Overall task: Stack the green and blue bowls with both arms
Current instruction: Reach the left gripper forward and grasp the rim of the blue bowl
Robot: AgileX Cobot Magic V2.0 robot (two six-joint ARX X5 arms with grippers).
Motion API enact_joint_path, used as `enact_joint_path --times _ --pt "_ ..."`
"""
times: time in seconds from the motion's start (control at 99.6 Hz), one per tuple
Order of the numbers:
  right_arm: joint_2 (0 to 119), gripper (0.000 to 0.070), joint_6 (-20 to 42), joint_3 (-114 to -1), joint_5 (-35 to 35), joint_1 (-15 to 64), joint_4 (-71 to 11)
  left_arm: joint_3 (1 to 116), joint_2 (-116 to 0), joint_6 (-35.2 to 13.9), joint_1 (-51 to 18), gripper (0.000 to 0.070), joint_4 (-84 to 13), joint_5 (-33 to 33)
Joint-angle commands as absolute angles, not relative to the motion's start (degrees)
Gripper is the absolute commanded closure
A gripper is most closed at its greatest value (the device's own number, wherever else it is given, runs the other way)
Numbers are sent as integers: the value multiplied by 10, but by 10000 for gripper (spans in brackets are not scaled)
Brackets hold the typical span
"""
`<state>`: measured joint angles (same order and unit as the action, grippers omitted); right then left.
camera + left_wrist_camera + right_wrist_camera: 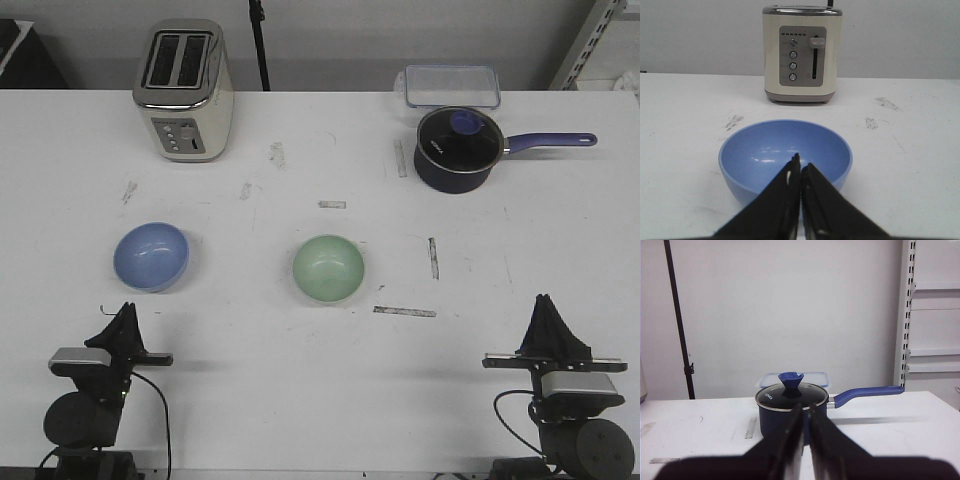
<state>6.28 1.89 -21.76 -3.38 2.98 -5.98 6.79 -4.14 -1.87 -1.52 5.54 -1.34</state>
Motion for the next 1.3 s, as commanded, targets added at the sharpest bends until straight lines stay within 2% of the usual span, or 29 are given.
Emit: enact_joint_path --times 0.0,0.181,0.472,0.763,0.874,0.994,1.115,1.286 --pt "60 690 17 -220 -34 30 -56 102 -62 -24 -15 699 68 -15" --pt "60 690 17 -220 -34 30 -56 197 -167 -23 -15 699 41 -15" --pt "60 690 17 -220 -34 30 -56 408 -403 -24 -15 699 -50 -15" --pt "60 690 17 -220 -34 30 -56 596 -605 -30 -16 699 -235 -13" --pt "60 690 17 -220 -34 30 -56 667 -672 -50 3 698 -315 -13" --pt "60 690 17 -220 -34 30 -56 737 -737 -102 36 698 -409 -9" --pt "60 691 17 -220 -34 30 -56 776 -782 -112 81 699 -478 42" --pt "60 691 17 -220 -34 30 -56 781 -818 -111 145 699 -524 140"
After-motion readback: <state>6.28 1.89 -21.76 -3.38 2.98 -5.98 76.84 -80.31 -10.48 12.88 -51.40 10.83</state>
